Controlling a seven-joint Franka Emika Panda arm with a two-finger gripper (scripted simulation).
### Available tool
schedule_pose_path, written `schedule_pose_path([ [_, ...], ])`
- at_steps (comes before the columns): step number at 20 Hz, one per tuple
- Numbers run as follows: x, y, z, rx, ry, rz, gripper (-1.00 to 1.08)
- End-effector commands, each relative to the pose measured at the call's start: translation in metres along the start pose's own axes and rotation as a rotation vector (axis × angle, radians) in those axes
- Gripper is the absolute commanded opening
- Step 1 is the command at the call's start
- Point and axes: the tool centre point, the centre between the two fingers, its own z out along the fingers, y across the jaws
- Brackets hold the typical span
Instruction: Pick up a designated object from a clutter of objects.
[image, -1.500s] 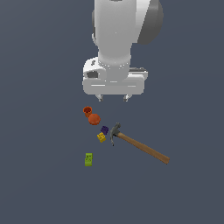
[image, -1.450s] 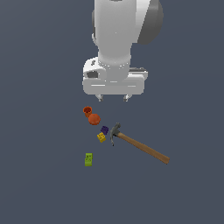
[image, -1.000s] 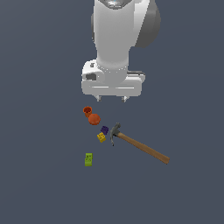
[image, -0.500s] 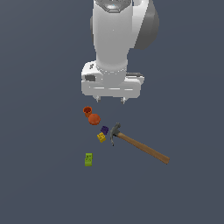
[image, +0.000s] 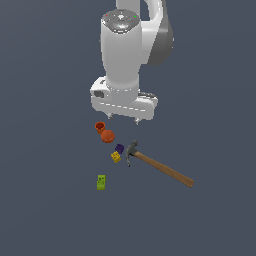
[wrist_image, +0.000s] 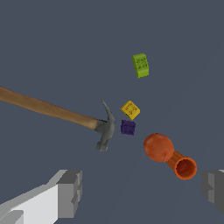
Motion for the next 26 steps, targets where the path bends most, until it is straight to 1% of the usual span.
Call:
schedule_pose_path([
  [1,0.0,0.005,0.01,0.005,0.001,0.066,1.0],
  [13,-0.006,0.032,0.063,0.027,0.006,0.446,1.0],
  [26,-0.022,0.065,0.116,0.043,0.011,0.866,1.0],
])
